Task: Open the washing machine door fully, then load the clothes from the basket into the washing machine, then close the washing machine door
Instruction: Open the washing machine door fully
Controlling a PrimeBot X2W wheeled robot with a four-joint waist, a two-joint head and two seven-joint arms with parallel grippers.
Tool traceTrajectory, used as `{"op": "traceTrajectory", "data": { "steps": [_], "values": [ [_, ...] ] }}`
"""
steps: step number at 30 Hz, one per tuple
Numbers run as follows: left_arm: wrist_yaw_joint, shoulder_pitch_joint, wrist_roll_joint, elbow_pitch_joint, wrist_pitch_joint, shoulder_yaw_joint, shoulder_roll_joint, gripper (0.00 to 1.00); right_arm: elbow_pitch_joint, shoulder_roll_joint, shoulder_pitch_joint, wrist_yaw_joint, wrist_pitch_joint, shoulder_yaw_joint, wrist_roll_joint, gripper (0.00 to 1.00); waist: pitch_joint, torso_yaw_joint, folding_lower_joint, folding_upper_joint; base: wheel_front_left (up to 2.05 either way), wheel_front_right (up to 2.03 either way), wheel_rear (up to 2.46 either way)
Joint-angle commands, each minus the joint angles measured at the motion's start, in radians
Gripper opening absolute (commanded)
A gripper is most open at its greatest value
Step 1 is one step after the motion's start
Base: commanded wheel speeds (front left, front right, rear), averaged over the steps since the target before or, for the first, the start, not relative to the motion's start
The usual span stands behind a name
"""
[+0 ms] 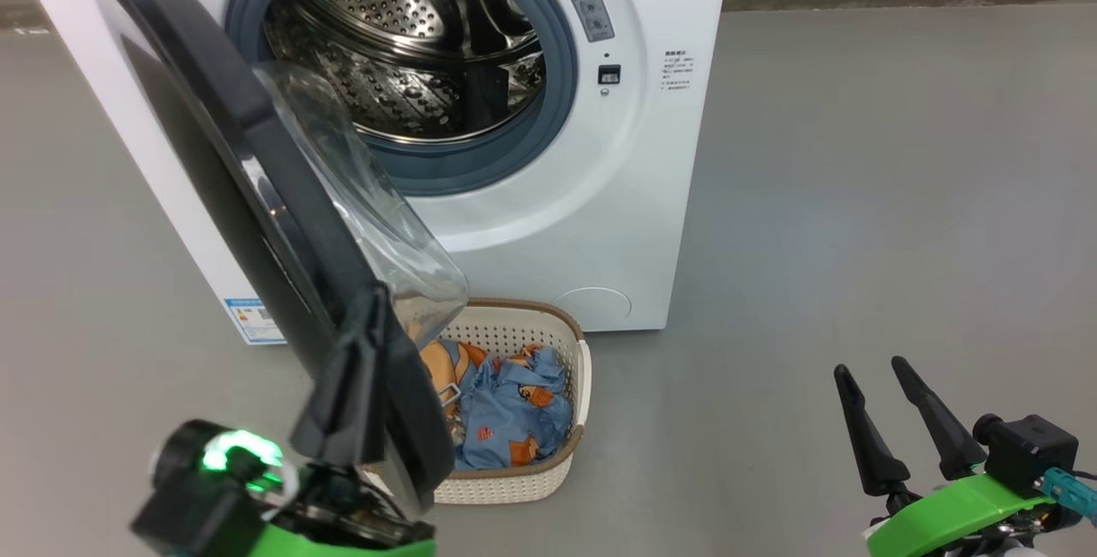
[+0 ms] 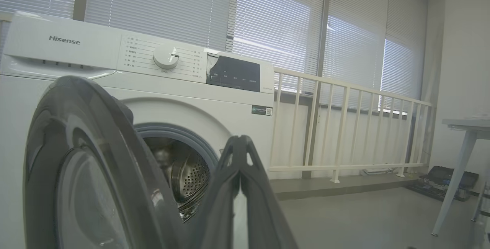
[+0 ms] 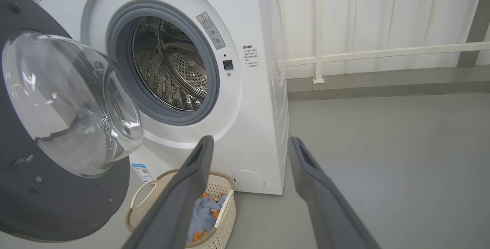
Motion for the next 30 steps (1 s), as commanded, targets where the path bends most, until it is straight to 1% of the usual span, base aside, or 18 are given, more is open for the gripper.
{"op": "traceTrajectory", "data": {
  "steps": [1, 6, 12, 20, 30],
  "values": [
    [-0.003, -0.032, -0.004, -0.017, -0.005, 0.005, 0.009, 0.0, -0.021, -0.008, -0.028, 0.01, -0.012, 0.026, -0.006, 1.0, 0.001, -0.005, 0.0, 0.0, 0.0, 0.0, 0.0],
    [-0.003, -0.025, -0.032, 0.068, -0.005, -0.062, 0.01, 0.0, -0.019, -0.005, -0.033, 0.01, -0.012, 0.036, -0.004, 1.0, 0.007, -0.025, 0.0, 0.0, 0.0, 0.0, 0.0],
    [-0.003, -0.032, -0.057, 0.19, -0.005, -0.098, 0.016, 0.0, -0.017, -0.004, -0.036, 0.01, -0.012, 0.039, -0.002, 1.0, 0.017, -0.057, 0.0, 0.0, 0.0, 0.0, 0.0],
    [-0.003, -0.056, -0.077, 0.321, -0.005, -0.081, 0.014, 0.0, -0.018, 0.001, -0.036, 0.01, -0.012, 0.035, -0.005, 1.0, 0.027, -0.08, 0.0, 0.0, 0.0, 0.0, 0.0],
    [0.002, -0.092, -0.108, 0.45, -0.005, -0.052, 0.007, 0.0, -0.016, 0.006, -0.04, 0.01, -0.012, 0.028, -0.006, 1.0, 0.032, -0.073, 0.0, 0.0, 0.0, 0.0, 0.0]
  ]
}}
